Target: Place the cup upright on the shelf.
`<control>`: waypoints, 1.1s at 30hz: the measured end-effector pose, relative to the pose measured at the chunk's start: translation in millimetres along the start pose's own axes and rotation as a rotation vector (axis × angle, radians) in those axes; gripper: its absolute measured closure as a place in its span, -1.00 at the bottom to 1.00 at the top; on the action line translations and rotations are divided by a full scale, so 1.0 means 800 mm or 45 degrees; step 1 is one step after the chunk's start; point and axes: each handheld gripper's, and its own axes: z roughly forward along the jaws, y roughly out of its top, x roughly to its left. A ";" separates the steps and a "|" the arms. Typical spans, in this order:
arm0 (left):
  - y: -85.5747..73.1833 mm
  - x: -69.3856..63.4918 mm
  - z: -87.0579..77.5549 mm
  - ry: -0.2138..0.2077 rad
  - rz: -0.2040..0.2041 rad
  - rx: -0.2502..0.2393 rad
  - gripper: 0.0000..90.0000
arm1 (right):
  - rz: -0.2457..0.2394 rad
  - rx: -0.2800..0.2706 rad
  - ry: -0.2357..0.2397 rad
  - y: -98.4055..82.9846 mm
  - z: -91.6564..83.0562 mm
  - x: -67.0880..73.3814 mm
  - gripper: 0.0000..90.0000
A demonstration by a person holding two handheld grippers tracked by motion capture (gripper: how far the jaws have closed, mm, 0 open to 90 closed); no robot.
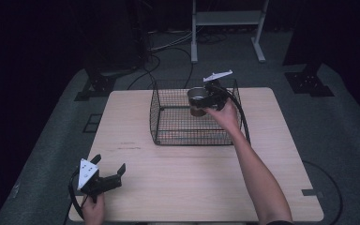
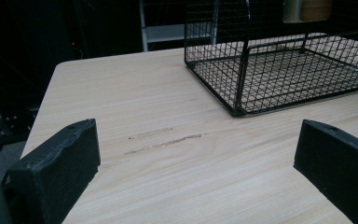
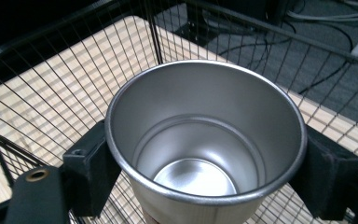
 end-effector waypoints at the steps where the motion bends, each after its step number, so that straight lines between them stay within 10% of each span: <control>1: -0.001 0.001 0.000 0.000 0.002 0.003 -1.00 | 0.002 0.004 0.003 -0.001 0.001 -0.001 -0.61; 33: -0.001 0.009 -0.002 0.020 -0.021 -0.007 -1.00 | -0.028 0.140 0.028 -0.021 0.042 -0.016 -0.61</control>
